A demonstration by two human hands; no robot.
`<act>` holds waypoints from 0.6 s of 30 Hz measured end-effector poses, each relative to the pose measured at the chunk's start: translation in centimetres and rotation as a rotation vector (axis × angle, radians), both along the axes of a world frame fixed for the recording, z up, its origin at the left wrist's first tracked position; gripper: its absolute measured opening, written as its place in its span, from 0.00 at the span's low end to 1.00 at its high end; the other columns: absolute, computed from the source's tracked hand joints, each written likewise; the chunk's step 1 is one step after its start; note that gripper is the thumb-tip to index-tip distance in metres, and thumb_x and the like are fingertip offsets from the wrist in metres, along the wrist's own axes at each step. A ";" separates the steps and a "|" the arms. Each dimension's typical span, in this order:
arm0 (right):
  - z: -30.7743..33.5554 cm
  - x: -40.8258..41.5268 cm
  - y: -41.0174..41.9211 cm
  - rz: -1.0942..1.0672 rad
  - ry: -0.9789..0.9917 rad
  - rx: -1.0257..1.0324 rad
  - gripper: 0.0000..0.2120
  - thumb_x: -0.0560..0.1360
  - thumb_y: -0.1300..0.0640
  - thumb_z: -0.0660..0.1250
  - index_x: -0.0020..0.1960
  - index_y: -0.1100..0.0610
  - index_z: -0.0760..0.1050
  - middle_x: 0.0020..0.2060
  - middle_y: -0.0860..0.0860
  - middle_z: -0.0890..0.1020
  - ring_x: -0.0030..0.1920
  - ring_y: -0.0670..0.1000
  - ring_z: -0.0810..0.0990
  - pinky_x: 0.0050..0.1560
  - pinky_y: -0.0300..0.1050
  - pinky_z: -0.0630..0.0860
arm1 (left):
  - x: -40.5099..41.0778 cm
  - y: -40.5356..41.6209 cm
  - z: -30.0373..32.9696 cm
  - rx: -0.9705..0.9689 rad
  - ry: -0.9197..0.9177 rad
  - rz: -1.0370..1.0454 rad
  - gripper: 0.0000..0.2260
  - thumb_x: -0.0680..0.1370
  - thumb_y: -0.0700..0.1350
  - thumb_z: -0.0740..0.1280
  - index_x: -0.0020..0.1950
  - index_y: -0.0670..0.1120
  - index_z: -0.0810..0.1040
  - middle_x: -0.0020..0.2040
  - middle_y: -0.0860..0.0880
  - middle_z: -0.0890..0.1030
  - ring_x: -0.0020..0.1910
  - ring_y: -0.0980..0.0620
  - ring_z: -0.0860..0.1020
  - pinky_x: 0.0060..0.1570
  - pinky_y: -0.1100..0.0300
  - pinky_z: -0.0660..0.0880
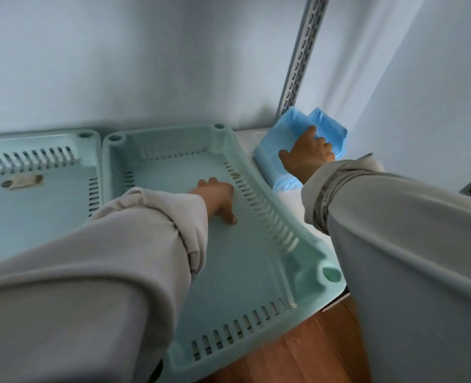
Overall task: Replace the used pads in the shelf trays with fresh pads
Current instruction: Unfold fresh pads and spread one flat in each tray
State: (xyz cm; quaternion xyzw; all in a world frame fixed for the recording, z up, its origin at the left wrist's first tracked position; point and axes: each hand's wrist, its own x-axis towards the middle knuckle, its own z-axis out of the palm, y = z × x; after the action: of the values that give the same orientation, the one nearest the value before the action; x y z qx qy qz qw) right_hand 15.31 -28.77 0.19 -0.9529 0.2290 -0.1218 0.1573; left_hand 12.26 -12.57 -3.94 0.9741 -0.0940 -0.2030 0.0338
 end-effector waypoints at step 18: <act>1.0 -2.5 0.9 0.139 -0.494 0.015 0.14 0.77 0.61 0.54 0.62 0.59 0.69 0.48 0.59 0.80 0.48 0.61 0.78 0.40 0.47 0.64 | -2.4 1.0 0.4 -0.143 -0.002 -0.014 0.31 0.78 0.50 0.66 0.76 0.42 0.57 0.76 0.43 0.61 0.74 0.44 0.62 0.72 0.55 0.59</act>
State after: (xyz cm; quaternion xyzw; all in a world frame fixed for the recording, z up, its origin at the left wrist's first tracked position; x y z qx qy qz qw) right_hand 12.77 -27.84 1.16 -0.9064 0.1183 -0.3381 0.2239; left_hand 9.81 -11.54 -3.54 0.9687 -0.1152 -0.1952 0.1016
